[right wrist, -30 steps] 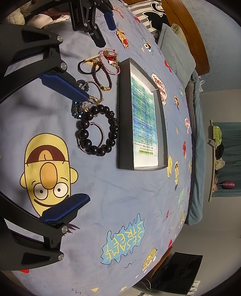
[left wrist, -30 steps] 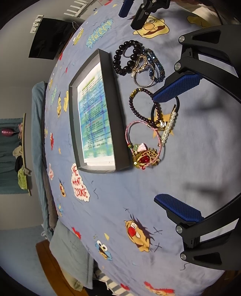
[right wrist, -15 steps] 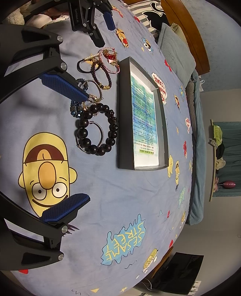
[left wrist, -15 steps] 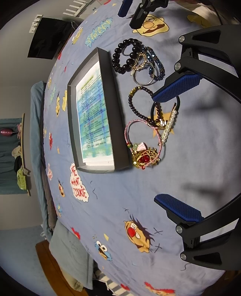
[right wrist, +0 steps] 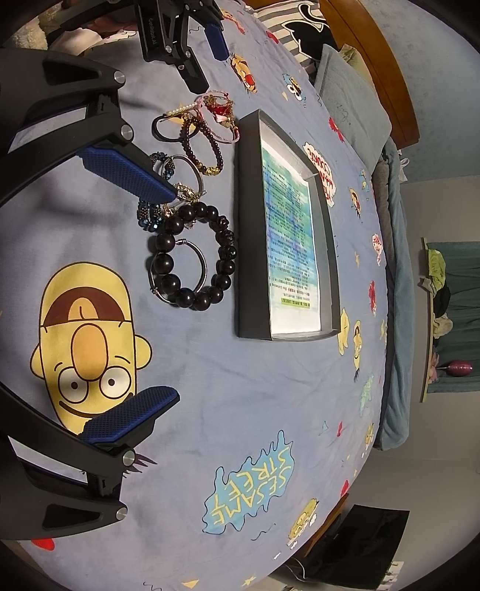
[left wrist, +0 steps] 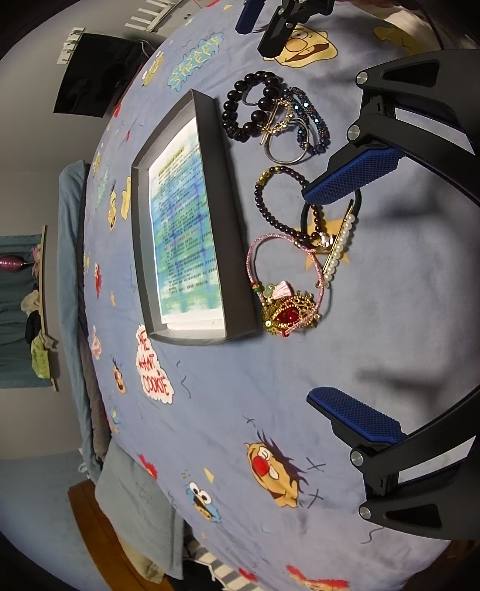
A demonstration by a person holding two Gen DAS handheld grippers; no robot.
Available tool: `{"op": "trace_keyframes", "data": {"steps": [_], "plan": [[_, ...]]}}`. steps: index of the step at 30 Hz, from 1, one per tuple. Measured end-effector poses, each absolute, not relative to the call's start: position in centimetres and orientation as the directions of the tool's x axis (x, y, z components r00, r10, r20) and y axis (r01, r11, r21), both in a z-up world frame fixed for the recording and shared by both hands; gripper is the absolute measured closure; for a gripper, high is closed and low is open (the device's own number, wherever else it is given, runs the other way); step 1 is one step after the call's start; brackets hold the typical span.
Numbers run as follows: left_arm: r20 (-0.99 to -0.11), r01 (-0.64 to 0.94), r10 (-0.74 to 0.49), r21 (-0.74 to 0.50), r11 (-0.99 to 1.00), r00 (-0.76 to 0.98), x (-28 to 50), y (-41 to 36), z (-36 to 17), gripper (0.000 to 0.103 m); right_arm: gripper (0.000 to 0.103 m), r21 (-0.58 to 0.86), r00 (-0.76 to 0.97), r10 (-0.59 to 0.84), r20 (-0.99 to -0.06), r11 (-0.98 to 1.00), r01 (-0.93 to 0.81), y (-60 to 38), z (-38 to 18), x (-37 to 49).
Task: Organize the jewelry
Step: 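Move both tools toward the jewelry pile beside the gray tray, then grasp the gold red-beaded pendant with the left tool while the right tool grasps the black bead bracelet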
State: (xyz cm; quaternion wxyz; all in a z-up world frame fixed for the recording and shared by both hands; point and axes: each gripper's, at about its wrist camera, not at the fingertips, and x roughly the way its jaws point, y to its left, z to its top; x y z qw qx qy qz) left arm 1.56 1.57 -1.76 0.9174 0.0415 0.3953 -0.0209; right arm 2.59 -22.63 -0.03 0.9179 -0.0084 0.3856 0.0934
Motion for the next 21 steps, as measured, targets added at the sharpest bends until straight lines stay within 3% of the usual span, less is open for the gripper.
{"op": "trace_keyframes", "data": {"steps": [21], "plan": [[-0.735,0.059,0.010,0.068,0.996,0.678,3.1,2.7,-2.3,0.005,0.005,0.067,0.685,0.154,-0.713,0.986,-0.152,-23.5,-1.0,4.5]]}}
